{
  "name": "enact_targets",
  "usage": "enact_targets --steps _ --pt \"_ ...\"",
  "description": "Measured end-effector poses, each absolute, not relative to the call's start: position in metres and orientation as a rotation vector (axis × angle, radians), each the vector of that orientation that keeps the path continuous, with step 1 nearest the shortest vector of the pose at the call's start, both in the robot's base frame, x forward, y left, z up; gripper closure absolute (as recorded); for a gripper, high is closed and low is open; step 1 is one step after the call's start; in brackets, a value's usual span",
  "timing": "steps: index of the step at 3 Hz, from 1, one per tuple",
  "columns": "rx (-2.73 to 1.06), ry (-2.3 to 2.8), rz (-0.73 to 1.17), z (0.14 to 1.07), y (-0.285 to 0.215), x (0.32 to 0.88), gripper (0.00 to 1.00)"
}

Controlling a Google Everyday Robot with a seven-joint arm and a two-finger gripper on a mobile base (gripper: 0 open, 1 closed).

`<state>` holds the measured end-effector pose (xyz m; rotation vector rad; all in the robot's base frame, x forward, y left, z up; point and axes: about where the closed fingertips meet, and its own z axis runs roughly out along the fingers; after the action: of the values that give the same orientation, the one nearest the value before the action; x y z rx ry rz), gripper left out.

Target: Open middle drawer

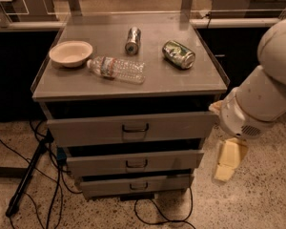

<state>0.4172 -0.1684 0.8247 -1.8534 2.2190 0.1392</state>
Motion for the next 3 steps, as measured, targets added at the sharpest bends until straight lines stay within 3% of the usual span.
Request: enact_targets --steps 3 --pt "-1.887 2.261 0.269 0.759 -0.150 0.410 0.00"
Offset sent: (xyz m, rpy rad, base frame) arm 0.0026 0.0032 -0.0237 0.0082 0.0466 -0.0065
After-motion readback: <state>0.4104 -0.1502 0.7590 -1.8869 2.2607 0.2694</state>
